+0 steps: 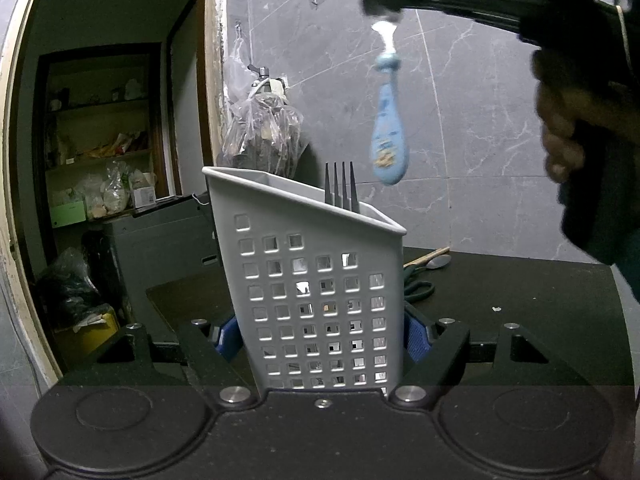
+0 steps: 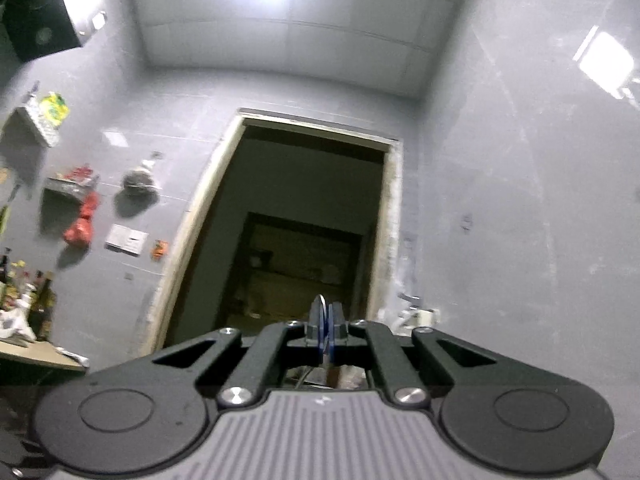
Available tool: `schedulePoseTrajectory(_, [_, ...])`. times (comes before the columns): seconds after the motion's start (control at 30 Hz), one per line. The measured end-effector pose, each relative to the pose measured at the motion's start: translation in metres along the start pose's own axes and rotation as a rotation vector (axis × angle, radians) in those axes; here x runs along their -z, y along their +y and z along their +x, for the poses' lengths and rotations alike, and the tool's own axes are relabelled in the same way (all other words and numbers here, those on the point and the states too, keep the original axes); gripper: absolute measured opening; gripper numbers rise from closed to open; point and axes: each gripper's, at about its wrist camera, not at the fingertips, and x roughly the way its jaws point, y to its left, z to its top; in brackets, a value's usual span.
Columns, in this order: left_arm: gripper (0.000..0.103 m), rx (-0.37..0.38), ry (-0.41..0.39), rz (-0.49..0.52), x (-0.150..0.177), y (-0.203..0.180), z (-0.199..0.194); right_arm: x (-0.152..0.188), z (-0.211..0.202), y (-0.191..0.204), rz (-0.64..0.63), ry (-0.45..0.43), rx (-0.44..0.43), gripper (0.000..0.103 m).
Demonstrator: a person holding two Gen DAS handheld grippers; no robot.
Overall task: Organize utensils
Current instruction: 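Lift the blue-handled spoon with the right gripper and carry it above the caddy, then lower the blue-handled spoon into the caddy and open the right gripper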
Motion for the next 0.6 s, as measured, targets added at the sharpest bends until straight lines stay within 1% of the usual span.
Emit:
schedulePoseTrajectory(0.2, [0.078,0.004,0.000,0.003,-0.001,0.000,-0.002,0.008,0.006,0.020,-0.027,0.015,-0.081,0.003])
schedulePoseTrajectory(0.43, [0.078,0.003,0.000,0.003,-0.001,0.000,-0.002,0.020,0.007,0.037,-0.050,0.062,-0.118,0.003])
schedulePoseTrajectory(0.6, [0.078,0.003,0.000,0.003,-0.001,0.000,-0.002,0.033,0.009,0.041,-0.061,0.115,-0.127,0.003])
